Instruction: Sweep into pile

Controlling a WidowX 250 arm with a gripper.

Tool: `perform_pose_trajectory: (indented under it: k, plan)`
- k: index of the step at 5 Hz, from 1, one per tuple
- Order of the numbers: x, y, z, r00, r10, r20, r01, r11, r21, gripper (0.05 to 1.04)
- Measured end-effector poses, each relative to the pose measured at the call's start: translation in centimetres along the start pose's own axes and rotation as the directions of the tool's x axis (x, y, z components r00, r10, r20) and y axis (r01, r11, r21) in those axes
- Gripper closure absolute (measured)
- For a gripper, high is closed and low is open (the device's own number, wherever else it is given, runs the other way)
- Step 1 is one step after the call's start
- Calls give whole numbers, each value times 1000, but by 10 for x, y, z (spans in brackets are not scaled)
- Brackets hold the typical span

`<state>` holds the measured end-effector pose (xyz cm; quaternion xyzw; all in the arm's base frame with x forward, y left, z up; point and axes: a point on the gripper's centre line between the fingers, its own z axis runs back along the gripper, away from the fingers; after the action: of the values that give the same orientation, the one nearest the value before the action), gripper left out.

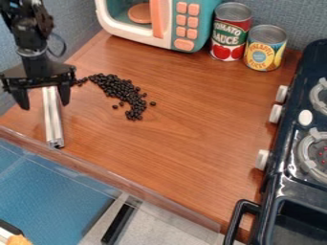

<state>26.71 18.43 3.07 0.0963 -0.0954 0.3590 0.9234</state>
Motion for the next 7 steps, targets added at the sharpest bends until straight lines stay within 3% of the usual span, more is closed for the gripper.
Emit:
perform_pose_trajectory:
  k: [2, 4, 7]
  plan:
    - [-11, -2, -5, 1000, 24, 17, -24, 999, 47, 133]
    - [-6, -10, -12, 999, 36, 32, -37, 998, 45, 692]
    - [27, -5, -21, 991, 131, 4, -131, 989, 76, 698]
